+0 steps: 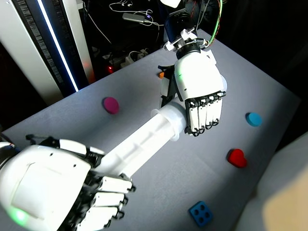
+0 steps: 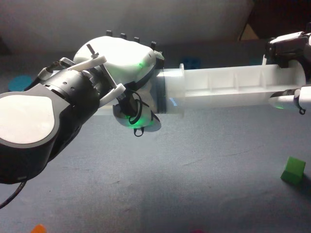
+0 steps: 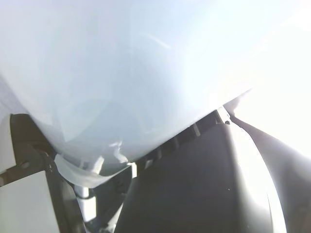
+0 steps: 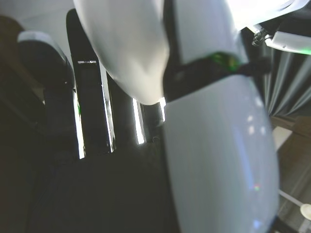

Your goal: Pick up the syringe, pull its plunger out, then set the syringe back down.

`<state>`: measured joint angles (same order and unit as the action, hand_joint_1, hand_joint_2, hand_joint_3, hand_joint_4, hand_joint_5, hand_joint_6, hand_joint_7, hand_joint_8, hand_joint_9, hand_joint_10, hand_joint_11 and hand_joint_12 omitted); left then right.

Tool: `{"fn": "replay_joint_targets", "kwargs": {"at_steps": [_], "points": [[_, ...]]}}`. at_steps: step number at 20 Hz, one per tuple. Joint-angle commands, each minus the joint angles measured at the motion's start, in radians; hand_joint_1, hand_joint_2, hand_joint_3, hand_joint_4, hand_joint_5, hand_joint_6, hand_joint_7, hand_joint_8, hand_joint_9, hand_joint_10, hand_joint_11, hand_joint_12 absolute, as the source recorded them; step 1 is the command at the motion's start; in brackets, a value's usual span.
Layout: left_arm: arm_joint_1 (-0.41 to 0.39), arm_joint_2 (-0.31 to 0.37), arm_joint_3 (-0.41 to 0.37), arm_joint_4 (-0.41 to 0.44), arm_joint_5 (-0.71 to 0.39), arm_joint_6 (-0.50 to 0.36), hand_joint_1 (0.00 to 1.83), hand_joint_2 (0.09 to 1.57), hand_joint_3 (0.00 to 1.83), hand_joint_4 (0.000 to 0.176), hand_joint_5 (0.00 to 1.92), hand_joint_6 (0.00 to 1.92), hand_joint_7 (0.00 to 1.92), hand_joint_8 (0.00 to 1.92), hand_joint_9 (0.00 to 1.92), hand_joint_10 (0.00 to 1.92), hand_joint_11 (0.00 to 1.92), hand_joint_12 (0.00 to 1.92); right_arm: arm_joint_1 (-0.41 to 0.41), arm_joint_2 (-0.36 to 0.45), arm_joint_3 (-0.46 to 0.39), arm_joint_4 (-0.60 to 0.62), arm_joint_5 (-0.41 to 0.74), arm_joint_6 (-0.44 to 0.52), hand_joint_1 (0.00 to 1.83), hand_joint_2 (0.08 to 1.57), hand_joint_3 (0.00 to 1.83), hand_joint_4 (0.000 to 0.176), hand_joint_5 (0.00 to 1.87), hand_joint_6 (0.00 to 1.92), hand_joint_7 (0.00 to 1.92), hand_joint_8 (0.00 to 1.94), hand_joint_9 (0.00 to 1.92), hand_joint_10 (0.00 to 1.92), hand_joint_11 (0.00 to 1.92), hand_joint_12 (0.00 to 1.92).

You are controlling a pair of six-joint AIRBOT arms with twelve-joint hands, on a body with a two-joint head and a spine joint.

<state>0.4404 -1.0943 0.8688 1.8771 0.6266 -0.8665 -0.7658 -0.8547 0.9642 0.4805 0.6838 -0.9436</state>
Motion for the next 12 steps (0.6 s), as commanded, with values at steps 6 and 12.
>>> {"fn": "replay_joint_targets", "kwargs": {"at_steps": [6, 12], "points": [[-0.004, 0.017, 0.002, 0.061, 0.099, 0.030, 1.34, 1.21, 0.00, 0.000, 0.75, 1.24, 0.76, 1.32, 0.74, 1.49, 0.65, 1.37, 0.010, 0.010, 0.017, 0.017, 0.146, -0.018, 1.33, 1.16, 0.00, 0.000, 0.82, 0.08, 0.85, 1.21, 0.78, 0.50, 0.63, 1.18], [-0.005, 0.018, 0.000, 0.061, 0.099, 0.030, 1.35, 1.21, 0.00, 0.000, 0.75, 1.24, 0.76, 1.32, 0.75, 1.49, 0.65, 1.38, 0.023, 0.002, 0.017, 0.017, 0.147, -0.022, 1.12, 1.10, 0.00, 0.000, 0.72, 0.00, 0.81, 0.02, 0.79, 0.18, 0.54, 1.04]]}}
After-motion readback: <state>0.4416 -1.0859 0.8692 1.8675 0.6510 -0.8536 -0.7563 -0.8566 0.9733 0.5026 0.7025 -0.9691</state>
